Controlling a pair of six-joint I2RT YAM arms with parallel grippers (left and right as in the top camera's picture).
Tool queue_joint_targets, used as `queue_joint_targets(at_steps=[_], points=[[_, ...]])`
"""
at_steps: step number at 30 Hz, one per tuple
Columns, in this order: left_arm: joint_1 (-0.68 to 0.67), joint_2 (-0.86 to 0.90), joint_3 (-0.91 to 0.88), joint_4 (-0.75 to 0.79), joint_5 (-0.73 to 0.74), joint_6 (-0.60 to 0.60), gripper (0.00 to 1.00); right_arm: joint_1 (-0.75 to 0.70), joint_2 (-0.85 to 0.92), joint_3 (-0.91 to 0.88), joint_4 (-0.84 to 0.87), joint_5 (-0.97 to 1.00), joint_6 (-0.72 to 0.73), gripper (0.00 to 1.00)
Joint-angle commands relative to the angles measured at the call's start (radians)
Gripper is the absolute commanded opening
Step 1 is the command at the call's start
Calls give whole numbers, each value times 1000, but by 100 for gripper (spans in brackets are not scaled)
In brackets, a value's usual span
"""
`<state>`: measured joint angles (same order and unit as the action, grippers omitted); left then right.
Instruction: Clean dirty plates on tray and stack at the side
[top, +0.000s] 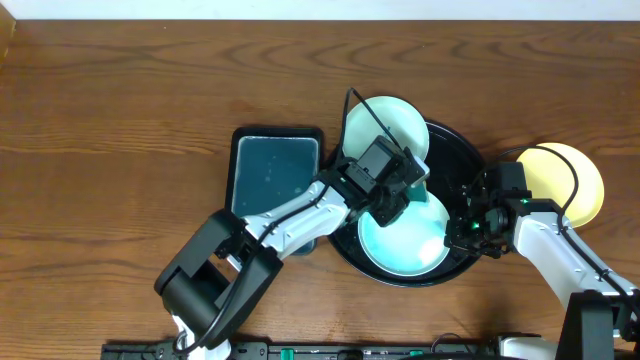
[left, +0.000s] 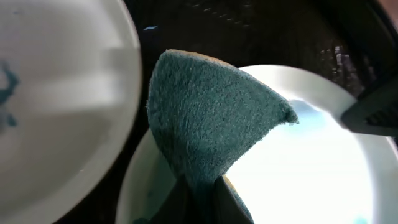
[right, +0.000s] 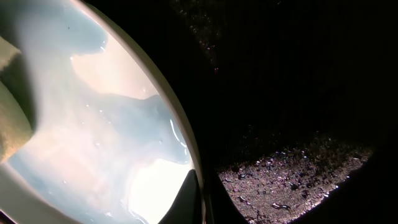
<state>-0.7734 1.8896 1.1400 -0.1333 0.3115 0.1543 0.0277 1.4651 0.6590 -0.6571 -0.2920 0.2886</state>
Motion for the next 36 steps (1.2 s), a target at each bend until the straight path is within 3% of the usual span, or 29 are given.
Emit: queue_joint_targets(at_steps=[1, 11, 21, 28, 36], points=[[43, 8, -6, -17, -39, 29, 7, 2, 2, -5, -6, 55, 10, 1], [81, 8, -6, -102, -18, 28, 7, 2, 2, -5, -5, 56, 10, 1], [-31, 9, -6, 42, -16, 29, 7, 2, 2, -5, -6, 56, 10, 1], [-28, 15, -6, 95, -122, 30, 7, 2, 2, -5, -6, 55, 10, 1], [-26, 55, -6, 120, -122, 40, 7, 2, 2, -5, -8, 55, 10, 1]])
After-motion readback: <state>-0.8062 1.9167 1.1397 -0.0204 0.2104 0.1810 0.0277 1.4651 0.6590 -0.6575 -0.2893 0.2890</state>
